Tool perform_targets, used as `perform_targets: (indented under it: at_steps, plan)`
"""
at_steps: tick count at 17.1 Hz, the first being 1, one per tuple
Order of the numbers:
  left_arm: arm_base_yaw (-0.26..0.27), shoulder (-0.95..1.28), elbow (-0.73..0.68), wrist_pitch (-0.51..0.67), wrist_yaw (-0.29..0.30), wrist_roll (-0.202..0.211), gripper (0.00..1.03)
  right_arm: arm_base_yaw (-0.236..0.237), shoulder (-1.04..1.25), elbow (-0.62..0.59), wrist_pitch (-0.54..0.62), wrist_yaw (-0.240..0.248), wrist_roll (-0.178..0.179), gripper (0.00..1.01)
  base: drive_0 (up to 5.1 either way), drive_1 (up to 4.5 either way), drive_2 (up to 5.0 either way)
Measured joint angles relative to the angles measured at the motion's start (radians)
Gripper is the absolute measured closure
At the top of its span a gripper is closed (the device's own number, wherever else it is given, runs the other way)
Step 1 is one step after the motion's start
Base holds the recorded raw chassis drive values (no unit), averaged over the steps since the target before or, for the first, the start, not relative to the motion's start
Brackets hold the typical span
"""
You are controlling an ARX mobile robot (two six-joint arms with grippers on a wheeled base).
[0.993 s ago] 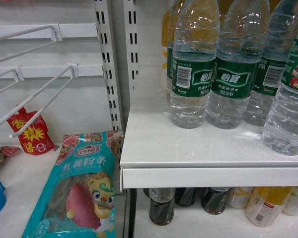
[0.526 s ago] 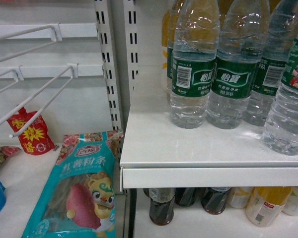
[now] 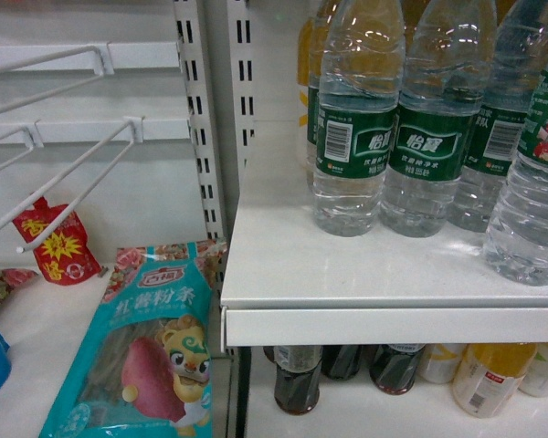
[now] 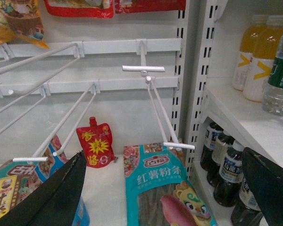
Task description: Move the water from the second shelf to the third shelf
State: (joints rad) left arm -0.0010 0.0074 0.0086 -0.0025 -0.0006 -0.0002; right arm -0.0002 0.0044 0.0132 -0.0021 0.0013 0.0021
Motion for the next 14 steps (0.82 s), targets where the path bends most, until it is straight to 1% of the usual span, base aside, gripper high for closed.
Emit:
perform_targets:
  at_steps: [14]
  plan:
    - [0.0, 0.0, 0.0, -0.001, -0.001, 0.0, 0.05, 0.0, 0.0, 0.0, 0.0, -0.002, -0.001, 0.03, 0.0, 0.0, 0.0]
